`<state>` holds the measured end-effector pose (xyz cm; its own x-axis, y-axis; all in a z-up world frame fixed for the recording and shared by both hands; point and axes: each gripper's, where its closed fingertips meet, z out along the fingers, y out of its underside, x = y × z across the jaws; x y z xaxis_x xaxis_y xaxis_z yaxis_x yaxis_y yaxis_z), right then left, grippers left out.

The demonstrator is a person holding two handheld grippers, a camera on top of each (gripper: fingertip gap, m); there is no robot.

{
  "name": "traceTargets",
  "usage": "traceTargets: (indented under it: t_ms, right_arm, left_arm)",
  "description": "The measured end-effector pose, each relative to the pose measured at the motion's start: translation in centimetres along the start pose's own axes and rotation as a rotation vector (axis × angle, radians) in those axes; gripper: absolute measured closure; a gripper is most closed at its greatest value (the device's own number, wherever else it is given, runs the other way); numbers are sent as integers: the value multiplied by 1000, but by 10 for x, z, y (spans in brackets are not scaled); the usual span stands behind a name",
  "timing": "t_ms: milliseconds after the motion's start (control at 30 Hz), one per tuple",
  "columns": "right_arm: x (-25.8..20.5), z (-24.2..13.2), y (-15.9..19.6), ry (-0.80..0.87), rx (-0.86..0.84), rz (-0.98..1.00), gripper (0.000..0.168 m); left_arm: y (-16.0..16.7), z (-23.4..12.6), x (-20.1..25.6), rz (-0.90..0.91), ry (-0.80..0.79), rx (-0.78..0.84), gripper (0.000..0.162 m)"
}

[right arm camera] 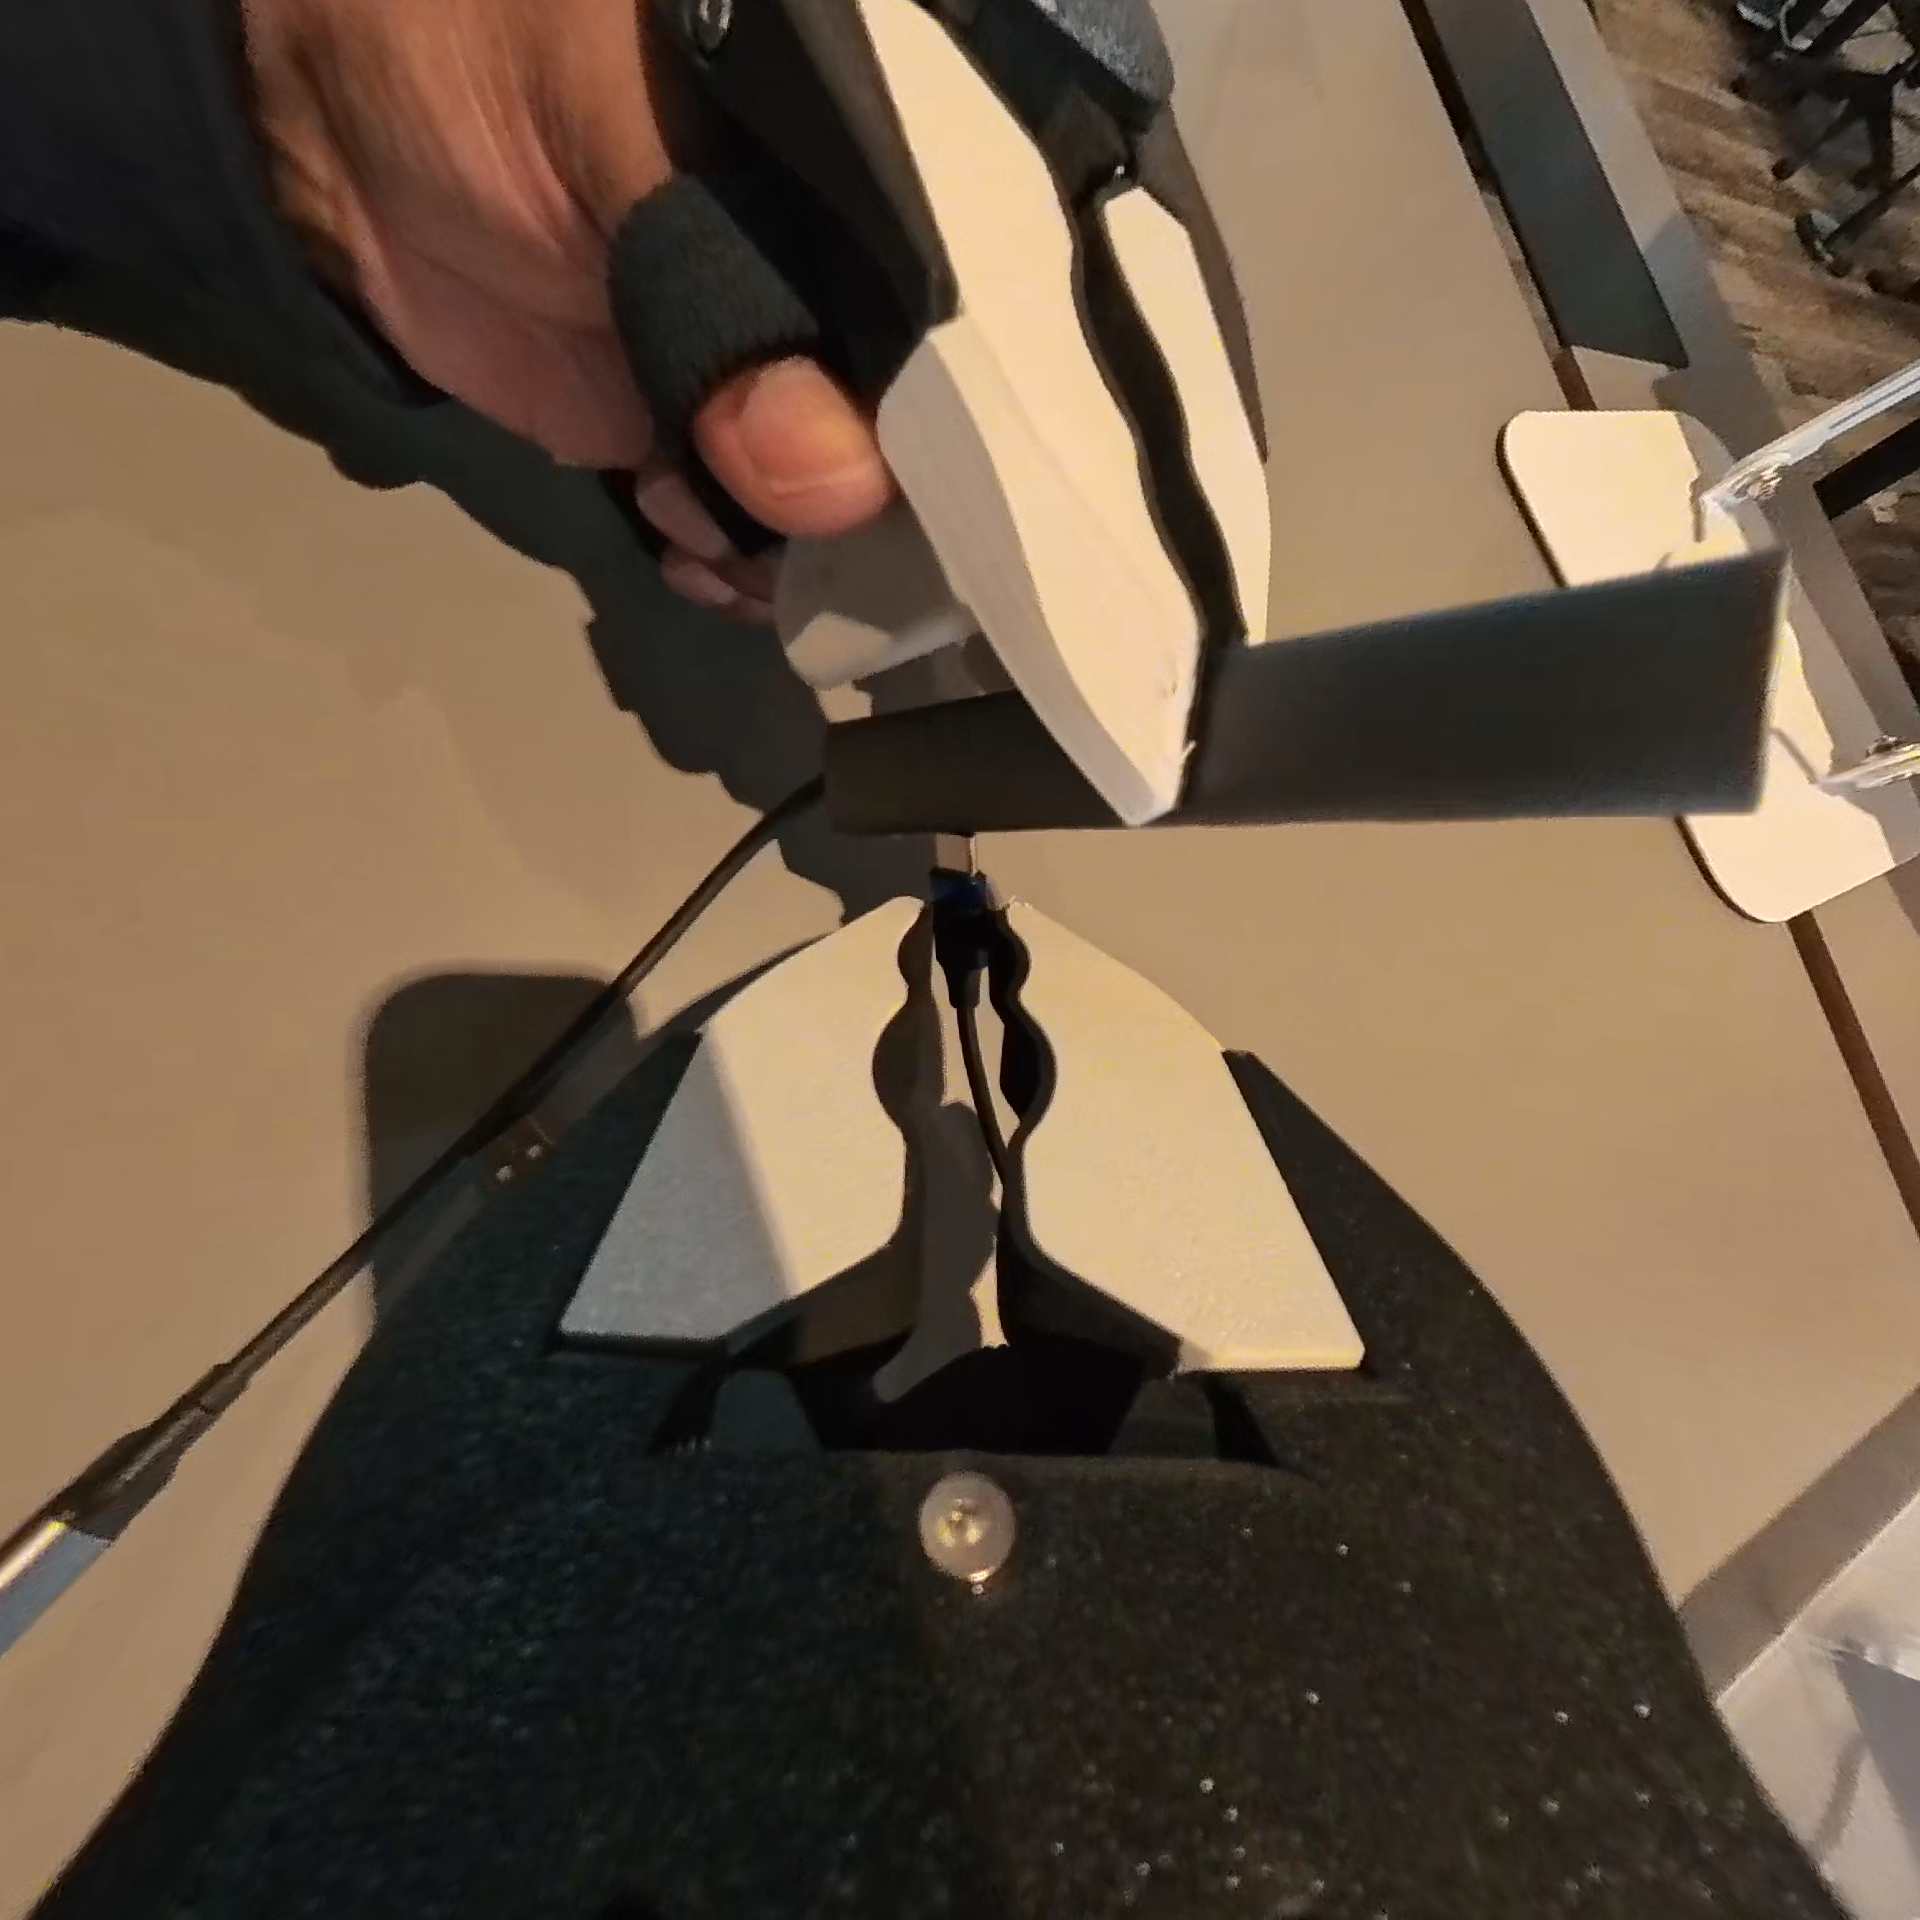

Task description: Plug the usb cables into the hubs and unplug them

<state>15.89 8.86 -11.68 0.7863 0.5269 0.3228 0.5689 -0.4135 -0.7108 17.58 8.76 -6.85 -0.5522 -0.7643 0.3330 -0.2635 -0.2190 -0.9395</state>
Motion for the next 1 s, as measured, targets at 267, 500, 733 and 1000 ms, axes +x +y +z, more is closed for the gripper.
traceTargets:
  t_ms: [267, 500, 733, 1000]
  right_arm:
    - [0, 5, 0, 25, -16, 53, 159]
    - [1, 4, -5, -10, 33, 153, 159]
    - [5, 3, -11, -11, 91, 215, 160]
    - [3, 6, -10, -11, 88, 194, 159]
  left_arm:
    - [4, 6, -7, -45, -93, -7, 153]
    - [1, 10, -7, -42, -123, 22, 153]
    - [-7, 8, -10, -53, -138, 92, 153]
    - [-18, 1, -9, -40, -109, 143, 152]
